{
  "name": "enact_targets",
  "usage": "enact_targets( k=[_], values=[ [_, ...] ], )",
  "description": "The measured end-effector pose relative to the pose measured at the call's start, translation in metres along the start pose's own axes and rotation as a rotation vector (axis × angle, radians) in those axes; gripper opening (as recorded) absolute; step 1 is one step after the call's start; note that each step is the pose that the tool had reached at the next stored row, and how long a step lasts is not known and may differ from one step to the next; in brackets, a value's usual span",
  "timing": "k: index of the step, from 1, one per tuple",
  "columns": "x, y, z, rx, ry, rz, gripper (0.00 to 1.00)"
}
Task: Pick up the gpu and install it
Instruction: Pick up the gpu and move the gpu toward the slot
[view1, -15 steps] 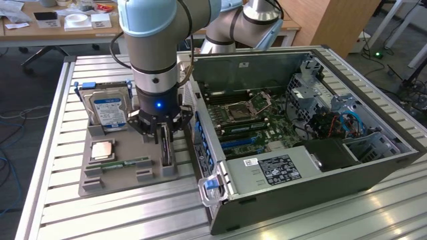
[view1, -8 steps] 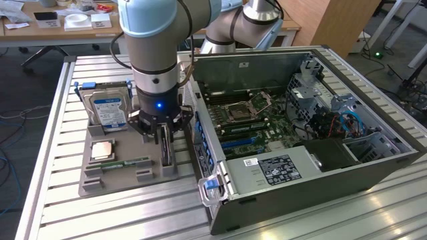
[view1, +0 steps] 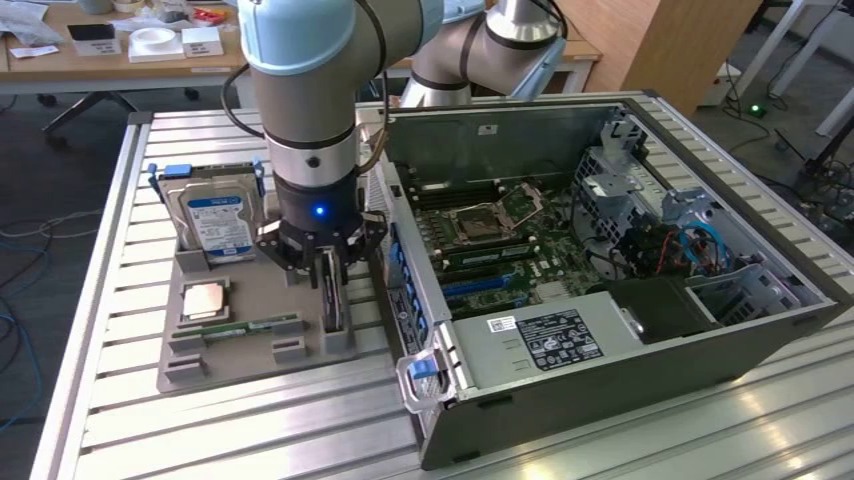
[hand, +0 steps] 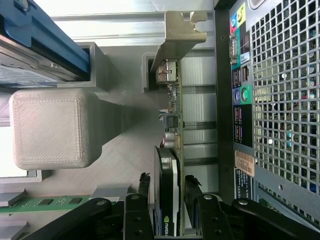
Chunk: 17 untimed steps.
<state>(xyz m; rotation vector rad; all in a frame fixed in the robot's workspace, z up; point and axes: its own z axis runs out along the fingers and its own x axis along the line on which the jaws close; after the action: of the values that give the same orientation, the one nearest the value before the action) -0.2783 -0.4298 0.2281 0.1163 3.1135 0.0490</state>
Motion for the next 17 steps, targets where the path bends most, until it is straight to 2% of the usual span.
enact_targets(
  k=[6, 7, 17],
  values=[
    [0.0000, 0.0000, 0.0000, 0.0000, 0.0000, 0.000, 0.40],
    [0.0000, 0.0000, 0.0000, 0.0000, 0.0000, 0.000, 0.33],
    [-0.0004, 0.0000, 0.0000, 0.0000, 0.0000, 0.000, 0.33]
  ],
)
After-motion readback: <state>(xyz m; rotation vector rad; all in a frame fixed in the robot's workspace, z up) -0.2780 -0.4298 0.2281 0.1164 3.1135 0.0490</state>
